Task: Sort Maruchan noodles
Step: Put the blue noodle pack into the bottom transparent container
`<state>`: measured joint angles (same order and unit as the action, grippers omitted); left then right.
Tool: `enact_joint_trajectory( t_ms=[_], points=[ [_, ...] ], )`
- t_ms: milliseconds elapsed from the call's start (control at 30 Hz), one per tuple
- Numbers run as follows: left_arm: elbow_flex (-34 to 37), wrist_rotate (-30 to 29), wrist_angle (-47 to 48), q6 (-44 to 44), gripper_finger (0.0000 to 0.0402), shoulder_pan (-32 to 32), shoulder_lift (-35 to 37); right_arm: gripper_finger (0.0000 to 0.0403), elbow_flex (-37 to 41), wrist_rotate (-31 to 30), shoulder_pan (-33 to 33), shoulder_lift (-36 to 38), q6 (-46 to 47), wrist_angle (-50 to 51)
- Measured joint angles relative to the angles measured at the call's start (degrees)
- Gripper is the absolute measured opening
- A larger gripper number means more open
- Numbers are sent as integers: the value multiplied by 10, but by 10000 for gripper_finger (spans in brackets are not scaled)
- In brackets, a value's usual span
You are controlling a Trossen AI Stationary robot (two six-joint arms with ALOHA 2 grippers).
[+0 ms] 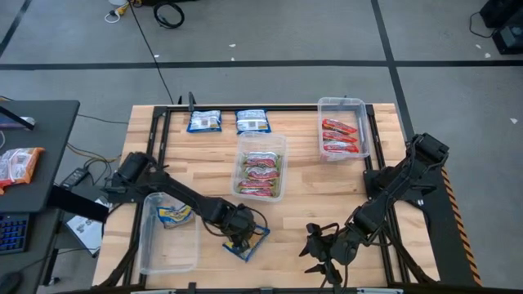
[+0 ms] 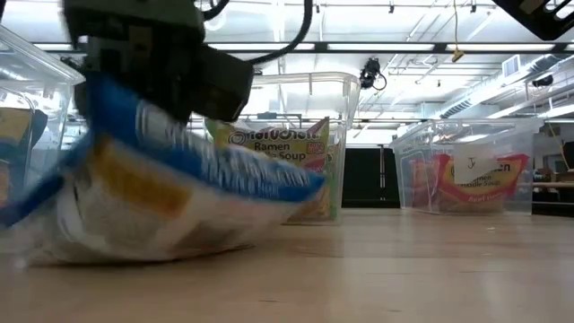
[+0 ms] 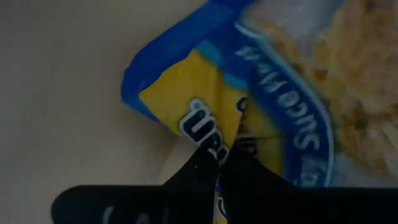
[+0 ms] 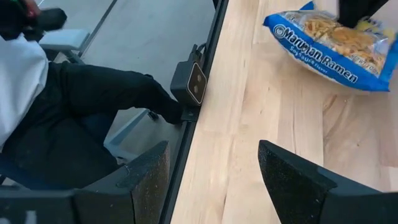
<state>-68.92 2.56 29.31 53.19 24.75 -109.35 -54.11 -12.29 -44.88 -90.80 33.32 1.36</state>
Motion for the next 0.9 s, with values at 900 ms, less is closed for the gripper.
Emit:
enact_joint_trajectory(
  t_ms=[900],
  points=[
    [-245,-79,476,-160,11,186,238,249,0,0,51,0,-5,23]
  ],
)
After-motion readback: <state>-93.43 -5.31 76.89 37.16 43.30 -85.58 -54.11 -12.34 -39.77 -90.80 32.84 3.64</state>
